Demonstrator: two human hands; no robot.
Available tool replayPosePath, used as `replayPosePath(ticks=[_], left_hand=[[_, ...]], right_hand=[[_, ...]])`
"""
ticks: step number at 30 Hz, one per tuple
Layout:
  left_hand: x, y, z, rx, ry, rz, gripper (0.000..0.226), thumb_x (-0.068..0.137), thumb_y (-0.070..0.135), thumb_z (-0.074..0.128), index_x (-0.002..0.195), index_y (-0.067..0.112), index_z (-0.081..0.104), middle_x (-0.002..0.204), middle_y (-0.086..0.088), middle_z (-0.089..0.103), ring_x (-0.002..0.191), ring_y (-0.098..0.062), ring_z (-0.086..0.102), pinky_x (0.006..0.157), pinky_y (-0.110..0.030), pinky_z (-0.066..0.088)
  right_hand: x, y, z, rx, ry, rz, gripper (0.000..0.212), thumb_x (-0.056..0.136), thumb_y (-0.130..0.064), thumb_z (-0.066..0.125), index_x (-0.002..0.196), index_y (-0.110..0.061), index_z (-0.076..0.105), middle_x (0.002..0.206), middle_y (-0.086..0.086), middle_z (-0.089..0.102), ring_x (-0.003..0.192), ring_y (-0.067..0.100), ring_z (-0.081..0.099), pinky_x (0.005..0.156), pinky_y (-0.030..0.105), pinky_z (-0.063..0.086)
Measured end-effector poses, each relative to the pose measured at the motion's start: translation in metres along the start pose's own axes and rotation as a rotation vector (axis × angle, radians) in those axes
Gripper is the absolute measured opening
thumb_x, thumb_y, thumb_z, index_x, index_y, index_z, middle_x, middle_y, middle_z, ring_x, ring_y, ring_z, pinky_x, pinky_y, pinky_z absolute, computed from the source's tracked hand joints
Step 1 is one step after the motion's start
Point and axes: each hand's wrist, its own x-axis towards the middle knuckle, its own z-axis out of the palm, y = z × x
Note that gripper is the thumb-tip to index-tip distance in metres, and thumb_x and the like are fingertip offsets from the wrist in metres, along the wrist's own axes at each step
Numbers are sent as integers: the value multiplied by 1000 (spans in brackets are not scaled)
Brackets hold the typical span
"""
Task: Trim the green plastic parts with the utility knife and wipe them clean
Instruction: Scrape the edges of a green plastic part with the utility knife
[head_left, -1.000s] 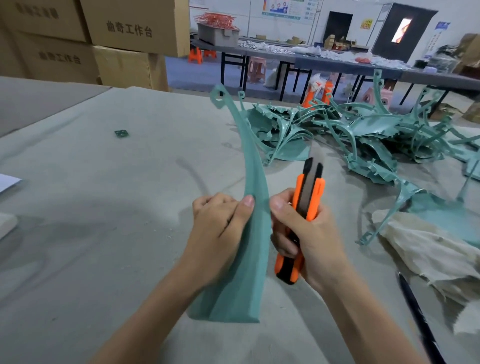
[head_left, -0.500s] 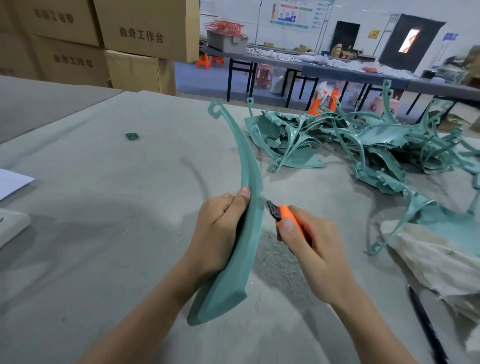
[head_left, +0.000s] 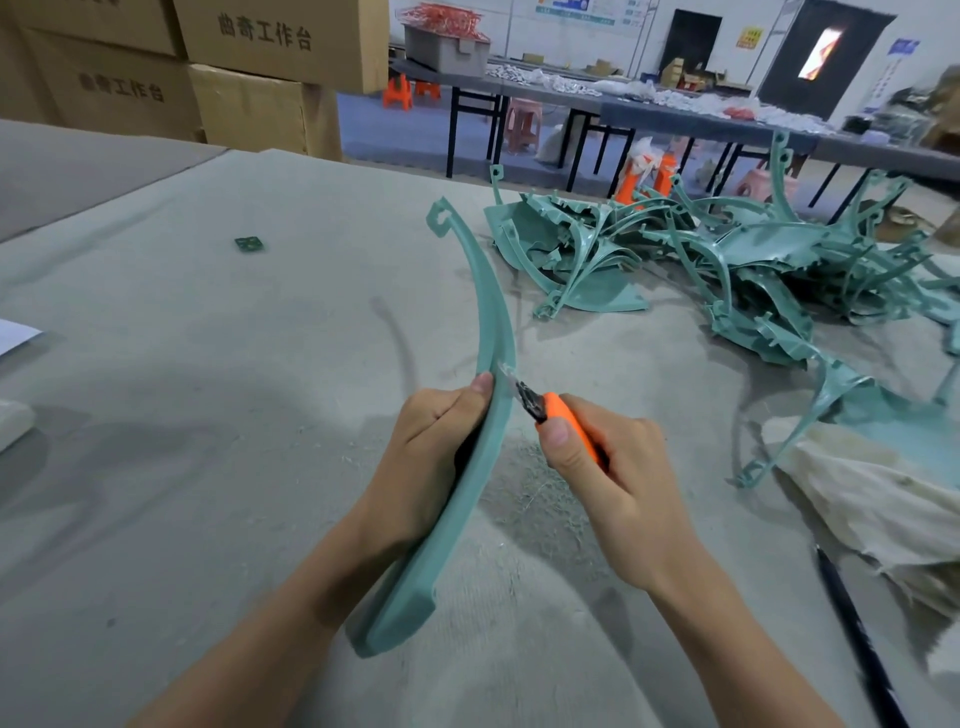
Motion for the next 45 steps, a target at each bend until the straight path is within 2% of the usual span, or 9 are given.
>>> replayPosePath(ticks=[7,10,14,18,22,25,30,37,45], left_hand=[[-1,2,0,-40,-30,-9,59,95,38,48,40,19,41,39,3,34,39,-12,30,44,-24,24],[-10,-2,4,-20,-140,32,56,96,33,39,44,17,51,41,8,43,38,-5,37,44,-15,30],[-13,-1,10,7,-181,5,55,96,34,39,45,24,57,41,10,46,37,1,39,43,-9,31],[-10,2,7,22,-168,-16,58,97,36,43,41,23,55,39,8,45,36,0,38,44,-10,31],[-8,5,2,10,-120,-24,59,95,36,43,38,19,45,38,8,37,39,-8,31,45,-19,27],[-8,6,0,-9,-132,-41,52,89,36,40,42,15,40,40,2,30,42,-13,26,47,-27,22],[-13,8,1,29,-222,-8,53,93,33,37,42,21,43,42,6,34,43,-11,28,51,-33,22],[-18,2,3,-16,-271,-61,42,90,31,44,49,20,48,45,12,44,42,0,40,49,-11,35],[-20,-1,7,-44,-361,-94,45,89,30,49,46,18,53,47,8,46,43,-7,41,48,-16,33]], right_hand=[[0,0,6,-20,70,-18,44,96,-59,40,64,-30,33,52,-6,29,46,6,29,48,19,22],[6,5,2,-3,132,22,55,95,-63,40,63,-19,40,53,6,36,47,7,31,46,27,26],[9,12,-7,6,163,88,69,93,-68,38,65,-6,42,57,16,39,52,30,36,47,41,30],[4,12,-9,105,156,51,74,92,-73,36,64,-5,41,55,11,33,48,18,29,47,31,24],[0,9,-5,17,69,-43,51,97,-55,42,64,-17,39,52,-4,31,47,5,28,48,21,23],[0,8,-3,-5,60,-46,43,96,-48,43,64,-20,37,53,-10,29,47,6,28,49,17,22],[2,12,-6,7,100,-18,45,96,-51,43,63,-21,37,53,-5,30,47,6,28,49,18,22],[7,22,-16,35,132,13,53,96,-53,43,62,-12,39,53,0,30,48,7,28,47,24,23],[16,29,-32,40,267,72,79,90,-76,37,65,-1,43,56,18,37,49,29,31,46,39,25]])
